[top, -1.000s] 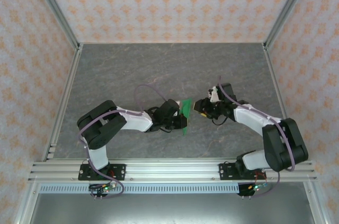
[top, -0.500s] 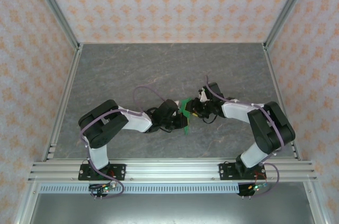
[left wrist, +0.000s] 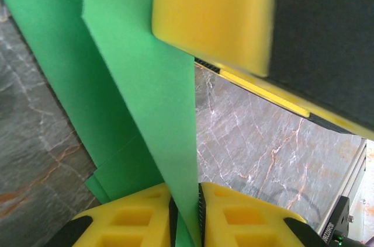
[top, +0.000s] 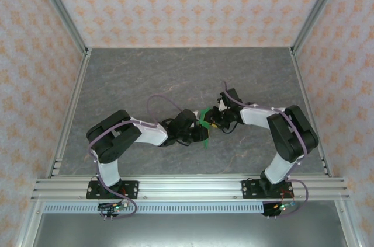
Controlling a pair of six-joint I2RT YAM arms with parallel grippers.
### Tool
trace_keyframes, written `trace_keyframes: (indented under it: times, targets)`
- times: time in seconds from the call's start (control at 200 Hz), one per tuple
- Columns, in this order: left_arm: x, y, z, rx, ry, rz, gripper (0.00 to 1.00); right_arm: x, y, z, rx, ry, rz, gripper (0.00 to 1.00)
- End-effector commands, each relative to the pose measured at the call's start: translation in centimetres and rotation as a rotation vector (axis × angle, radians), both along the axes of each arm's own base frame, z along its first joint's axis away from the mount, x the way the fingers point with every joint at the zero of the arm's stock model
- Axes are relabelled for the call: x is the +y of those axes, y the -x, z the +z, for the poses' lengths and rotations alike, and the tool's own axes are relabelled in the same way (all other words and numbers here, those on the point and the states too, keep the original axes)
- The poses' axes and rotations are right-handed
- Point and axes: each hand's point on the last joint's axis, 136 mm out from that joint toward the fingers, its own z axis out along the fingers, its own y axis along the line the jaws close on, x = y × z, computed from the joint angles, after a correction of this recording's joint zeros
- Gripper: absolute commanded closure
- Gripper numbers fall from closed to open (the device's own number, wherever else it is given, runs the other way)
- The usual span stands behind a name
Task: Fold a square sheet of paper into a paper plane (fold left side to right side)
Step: Fold the wing for the fifth time at the center of the table.
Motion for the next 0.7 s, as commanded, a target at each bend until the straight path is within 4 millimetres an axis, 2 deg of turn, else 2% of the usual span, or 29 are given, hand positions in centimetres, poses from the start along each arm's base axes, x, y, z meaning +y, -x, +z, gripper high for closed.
trace_keyframes:
  times: [0.0,0.205,0.525,0.696]
  targets:
    - [0.6,0.1,-1.2,0.021,-0.034,0.01,0.78,-0.7,0.5,-1.6,0.044,0.086,0.007,0.64]
    - [1.2,-0.2,-0.2,0.003,-0.025,0.024,0.72,-1.0,0.8,-2.5,0.071,0.108,0.008,0.64]
    - [1.6,-0.4,1.0,-0.011,-0.006,0.032,0.61,-0.8,0.8,-2.6,0.073,0.104,0.013,0.64]
    - [3.0,-0.7,1.9,-0.021,0.004,0.065,0.58,-0.8,0.8,-2.7,0.073,0.099,0.016,0.64]
